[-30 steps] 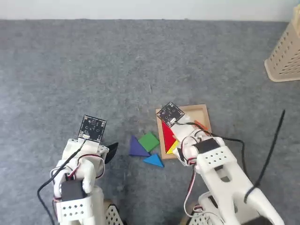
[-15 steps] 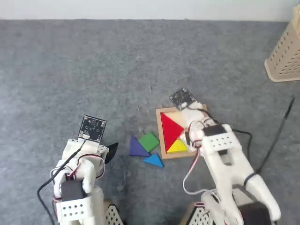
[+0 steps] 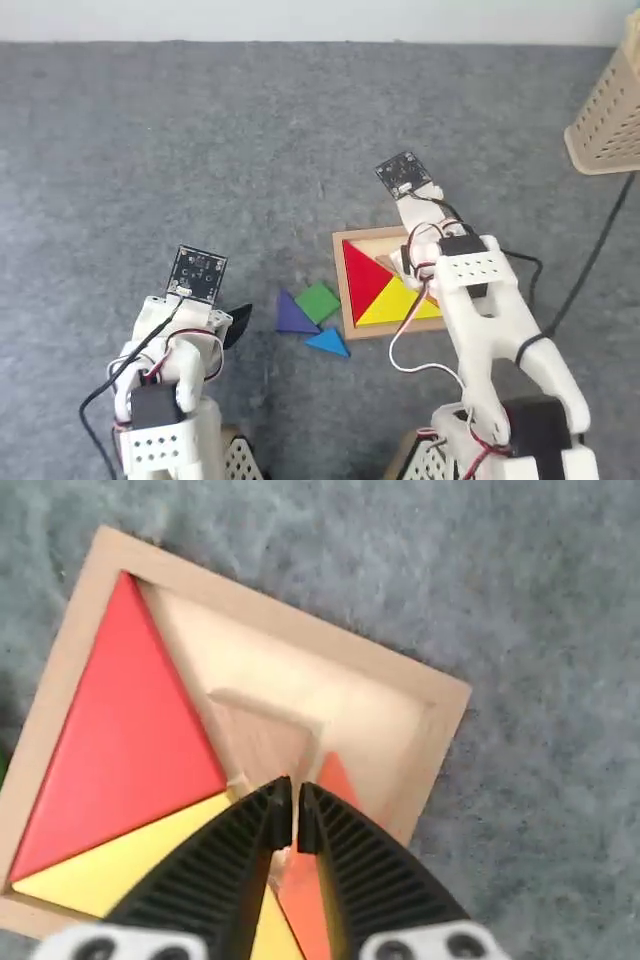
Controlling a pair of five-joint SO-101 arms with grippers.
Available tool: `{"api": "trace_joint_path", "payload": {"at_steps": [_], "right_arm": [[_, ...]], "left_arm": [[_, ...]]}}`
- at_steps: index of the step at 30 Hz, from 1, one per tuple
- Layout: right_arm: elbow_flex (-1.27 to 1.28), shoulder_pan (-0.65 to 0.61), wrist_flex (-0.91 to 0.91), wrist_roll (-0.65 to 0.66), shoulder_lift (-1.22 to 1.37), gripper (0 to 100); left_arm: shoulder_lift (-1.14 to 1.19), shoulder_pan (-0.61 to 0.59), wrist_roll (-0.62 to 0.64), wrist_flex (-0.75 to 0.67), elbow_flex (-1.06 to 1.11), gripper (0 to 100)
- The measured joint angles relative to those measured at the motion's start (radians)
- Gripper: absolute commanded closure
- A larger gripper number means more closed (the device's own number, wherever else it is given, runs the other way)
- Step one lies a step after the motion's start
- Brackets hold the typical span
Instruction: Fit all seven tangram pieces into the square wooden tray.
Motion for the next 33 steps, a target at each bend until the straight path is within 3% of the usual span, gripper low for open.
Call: {"api": "trace_joint_path", "payload": {"at_steps": [15, 33], "right_arm": [[-0.092, -0.002, -0.002, -0.040, 0.138, 99.1], [-0.339, -0.006, -0.002, 0.149, 0.417, 99.1]], "left_arm": [[0.000, 0.000, 0.000, 0.000, 0.000, 65], [0.000, 0.000, 0.000, 0.000, 0.000, 65]]}}
